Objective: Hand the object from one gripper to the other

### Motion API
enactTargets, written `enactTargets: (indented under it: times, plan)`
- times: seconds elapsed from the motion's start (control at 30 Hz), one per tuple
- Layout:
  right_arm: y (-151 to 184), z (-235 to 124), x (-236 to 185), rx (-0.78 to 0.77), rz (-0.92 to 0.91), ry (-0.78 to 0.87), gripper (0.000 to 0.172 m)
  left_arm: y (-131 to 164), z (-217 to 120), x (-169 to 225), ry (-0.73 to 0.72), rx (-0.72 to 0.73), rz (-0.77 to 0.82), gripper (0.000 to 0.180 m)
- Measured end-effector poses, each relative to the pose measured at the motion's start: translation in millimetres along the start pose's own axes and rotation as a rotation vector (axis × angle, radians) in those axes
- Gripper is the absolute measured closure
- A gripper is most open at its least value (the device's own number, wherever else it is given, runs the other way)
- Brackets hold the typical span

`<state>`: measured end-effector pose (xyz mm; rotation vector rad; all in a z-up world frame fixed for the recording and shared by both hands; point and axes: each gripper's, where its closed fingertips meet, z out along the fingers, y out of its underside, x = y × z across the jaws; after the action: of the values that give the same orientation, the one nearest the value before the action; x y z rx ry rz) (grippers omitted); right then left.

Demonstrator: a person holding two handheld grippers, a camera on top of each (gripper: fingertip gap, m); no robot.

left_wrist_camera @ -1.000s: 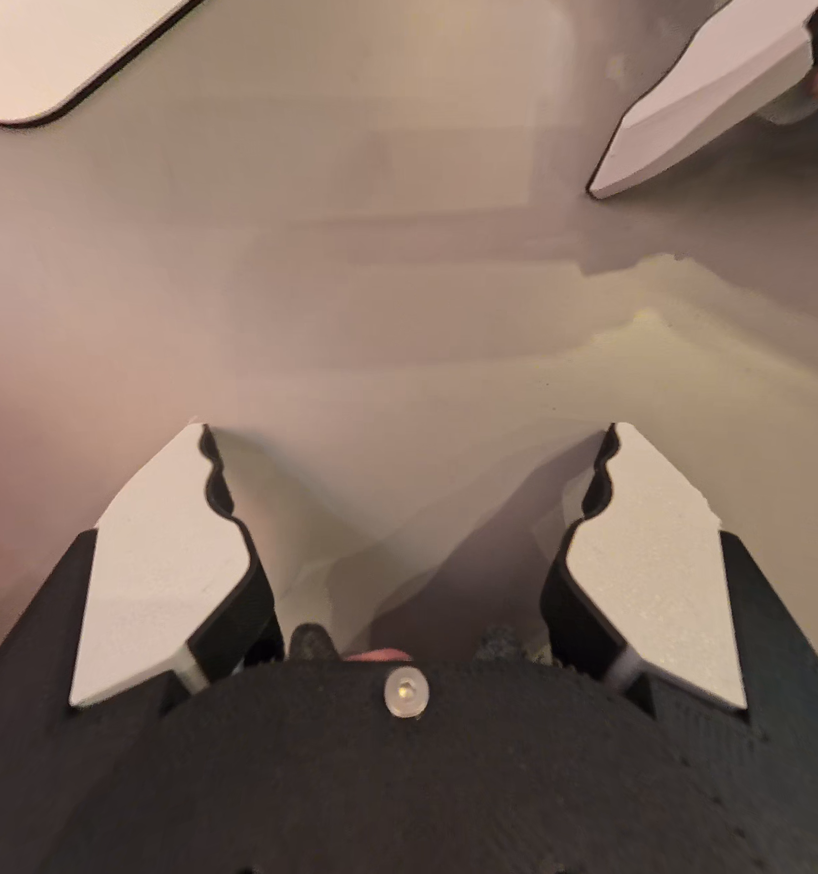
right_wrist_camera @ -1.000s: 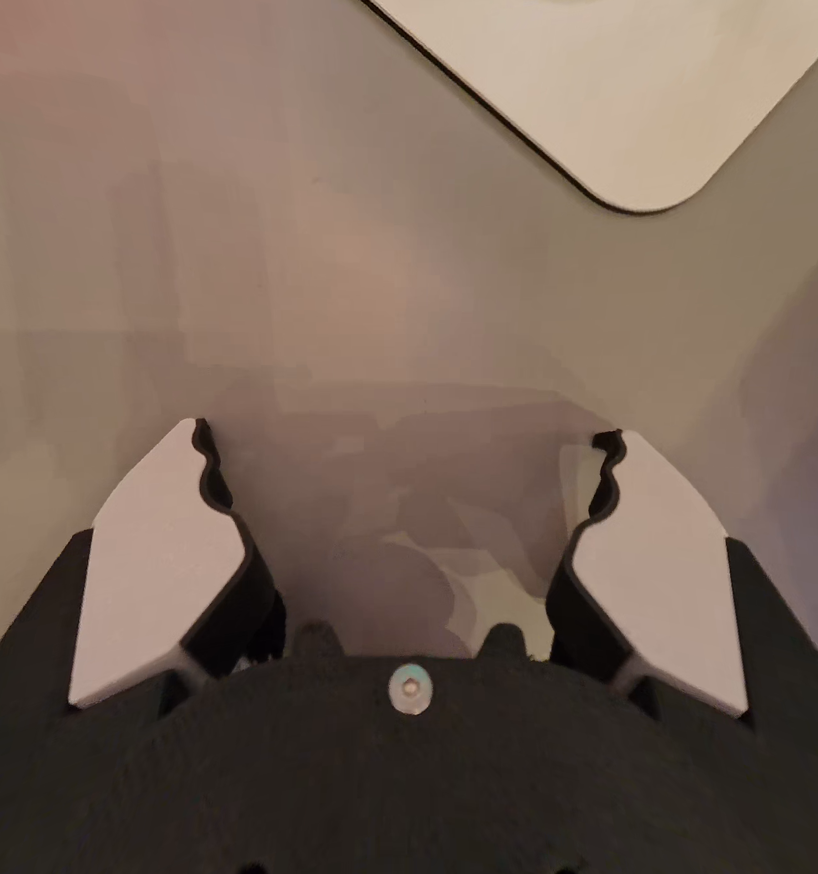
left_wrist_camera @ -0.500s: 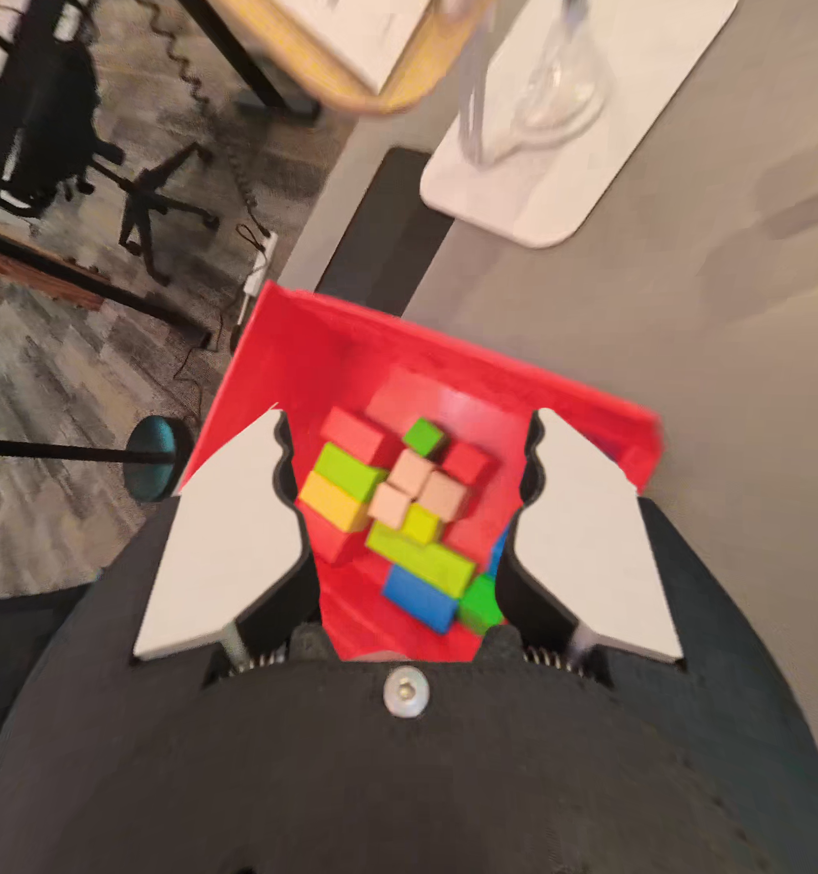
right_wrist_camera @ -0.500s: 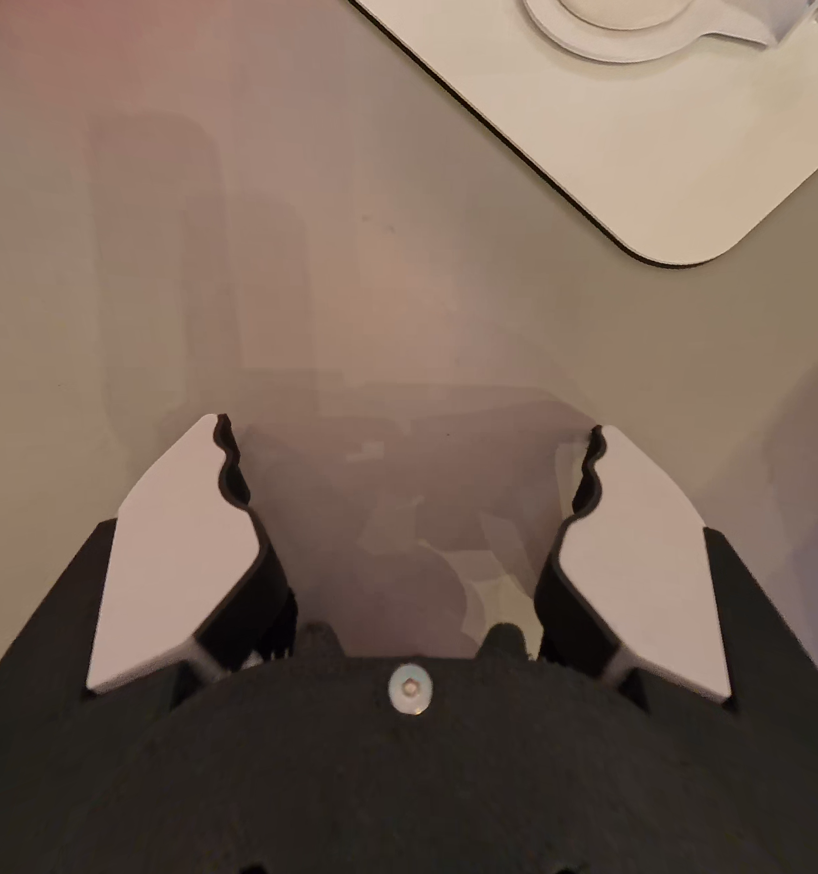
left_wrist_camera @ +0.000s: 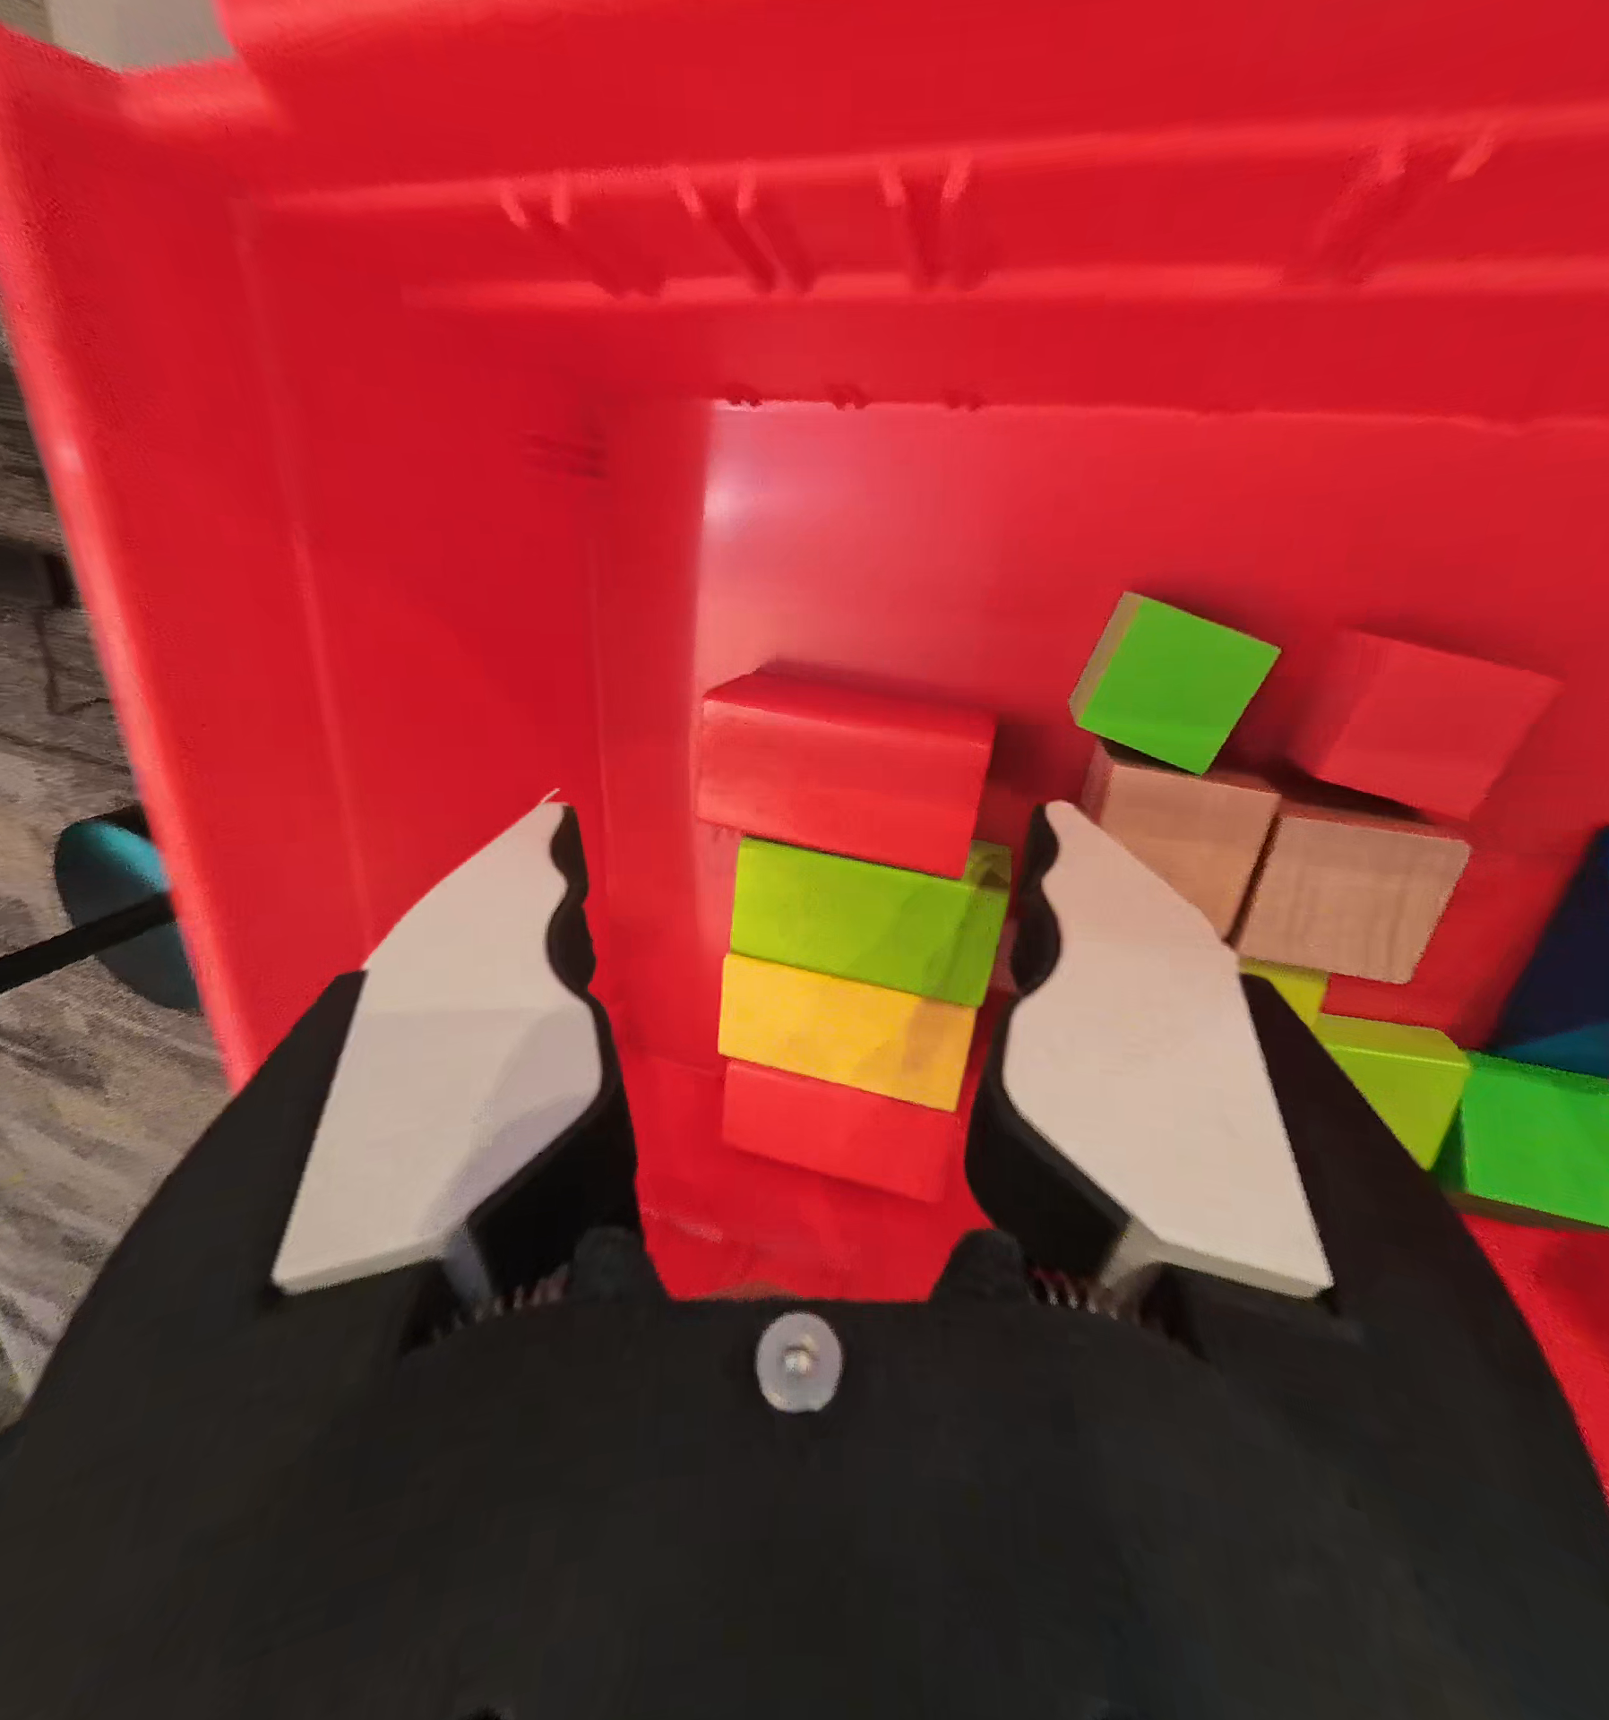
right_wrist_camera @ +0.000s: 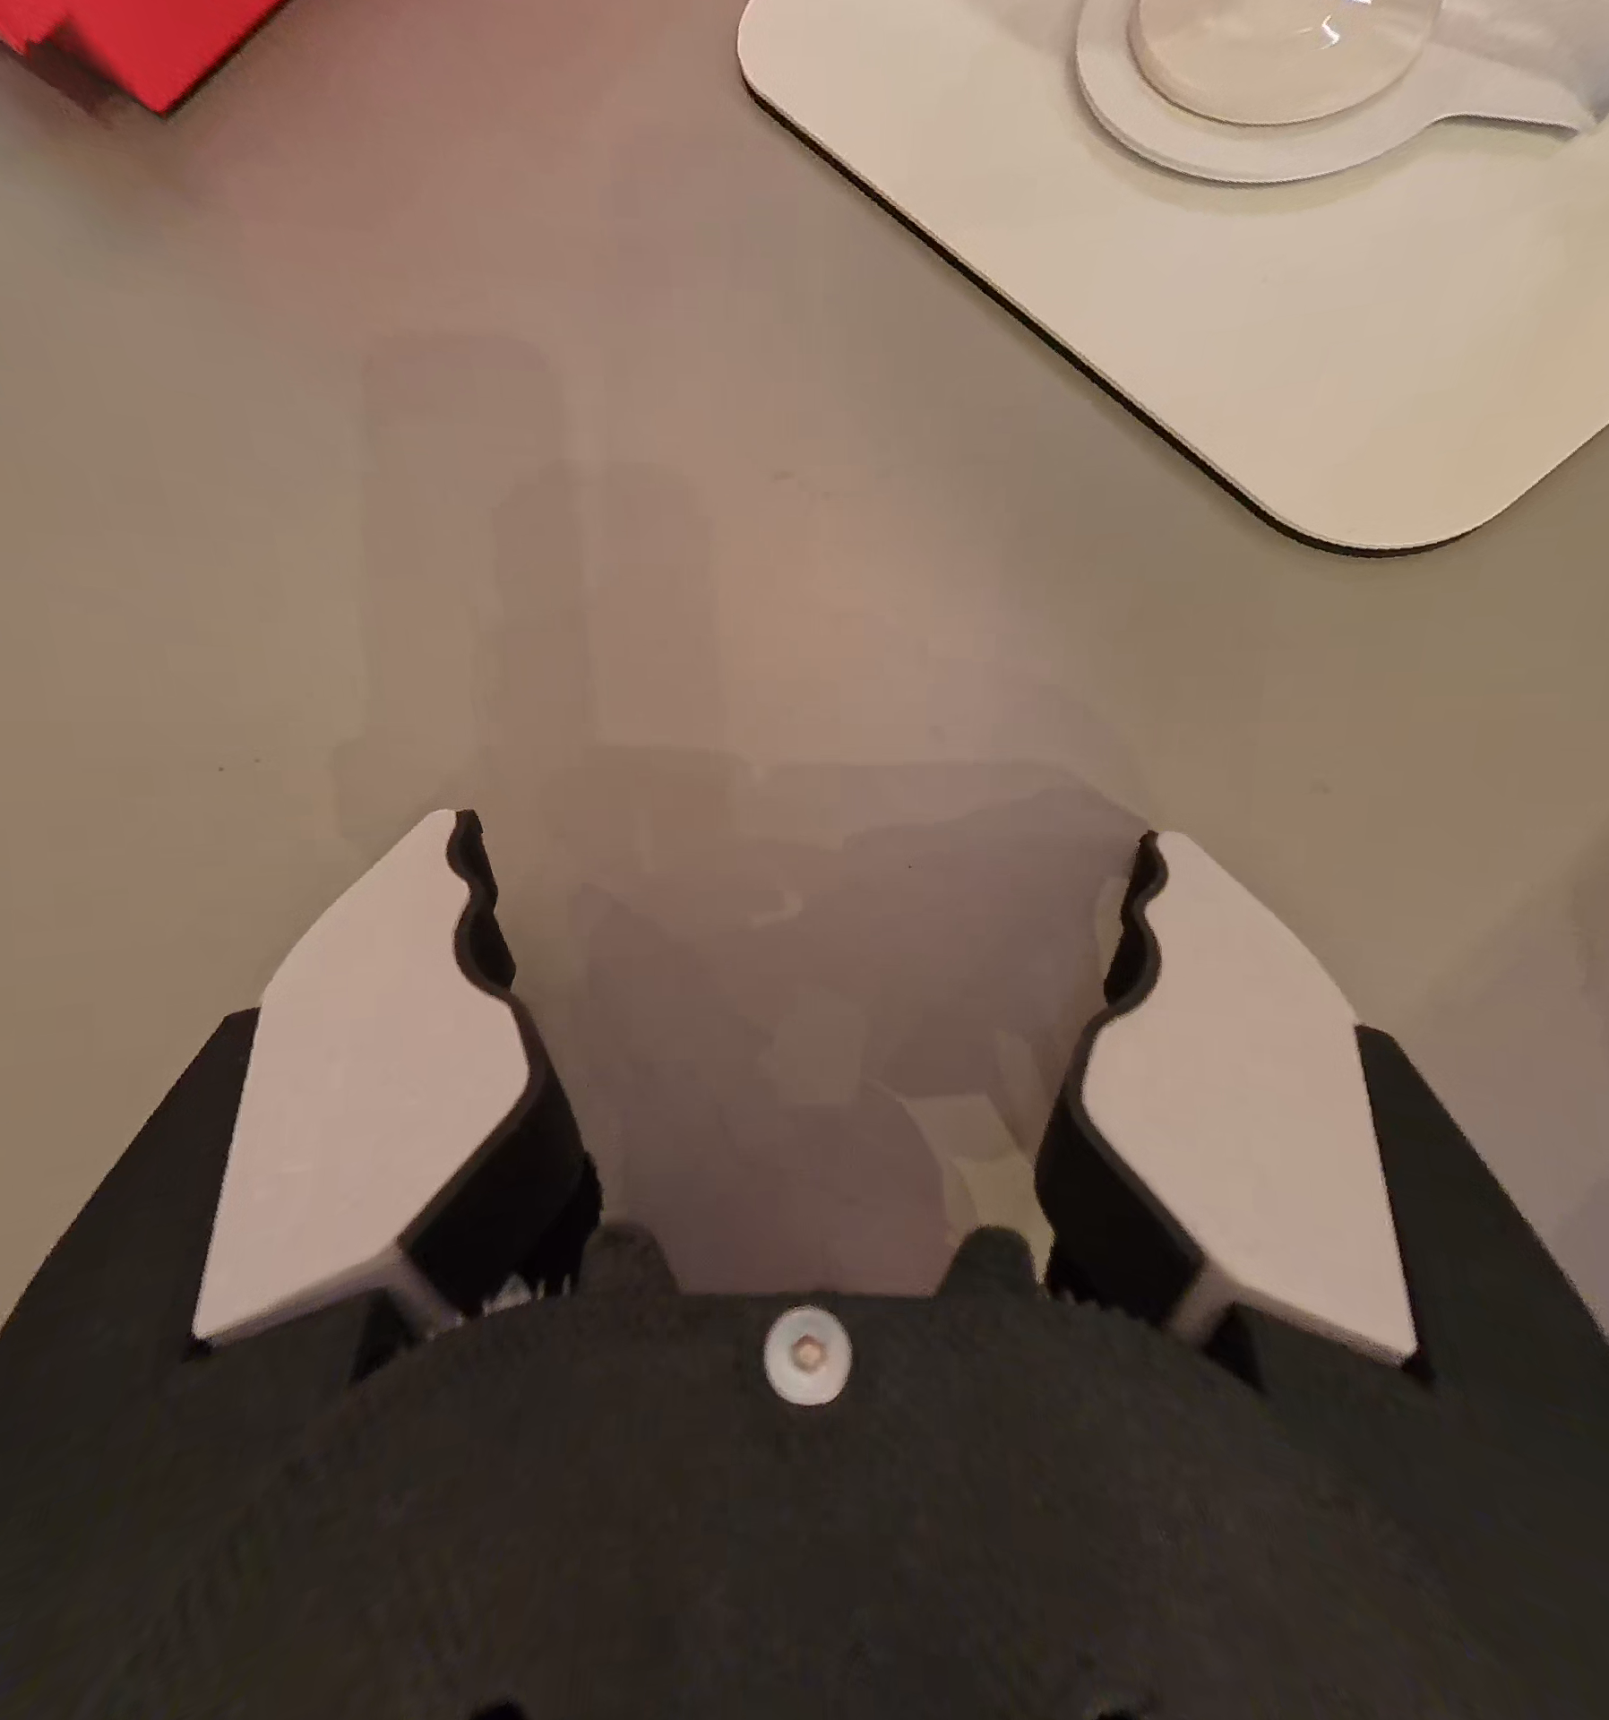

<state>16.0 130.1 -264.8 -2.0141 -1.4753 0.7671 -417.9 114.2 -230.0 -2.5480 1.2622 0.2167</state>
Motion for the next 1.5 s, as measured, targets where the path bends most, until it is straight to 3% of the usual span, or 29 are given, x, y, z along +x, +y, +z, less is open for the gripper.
enactTargets:
  times: [0.1,0.3,0.47,0.57,0.67,0.83,0.93,1.03,1.27,1.5]
  plan:
    - [0.1,0.1,-0.4,-0.001,-0.004,-0.001,0.048,10.9,15.9,1.9,0.039,-0.056,0.024,0.095]
    - [0.3,0.1,-1.1,-0.002,-0.008,-0.002,0.048,4.6,28.4,8.7,0.111,-0.075,0.036,0.109]
    - [0.3,-0.4,-1.9,0.000,-0.010,-0.008,0.049,8.1,32.8,6.4,0.095,-0.110,0.028,0.109]
    - [-1.3,-1.8,-3.5,0.014,-0.011,-0.022,0.049,1.8,22.9,-0.6,0.038,-0.046,-0.005,0.109]
    - [-10.7,-9.5,-2.4,0.092,-0.013,-0.024,0.048,-11.5,-8.0,-10.5,-0.046,0.084,-0.077,0.109]
    - [-46.9,-40.4,-13.9,0.252,-0.154,0.022,0.055,-69.1,-99.3,16.9,-0.116,0.492,-0.130,0.109]
    - [-79.8,-68.4,-44.2,0.373,-0.246,0.008,0.061,-120.0,-144.8,64.3,-0.119,0.681,-0.067,0.109]
    - [-108.6,-95.5,-80.8,0.480,-0.309,-0.023,0.055,-177.0,-174.6,120.5,-0.085,0.841,-0.003,0.109]
    - [-146.9,-144.7,-140.2,0.679,-0.404,-0.063,0.047,-290.0,-197.9,229.9,0.087,1.045,0.127,0.109]
    - [-149.4,-172.0,-139.2,0.793,-0.395,-0.084,0.051,-336.3,-198.2,273.0,0.196,1.109,0.188,0.109]
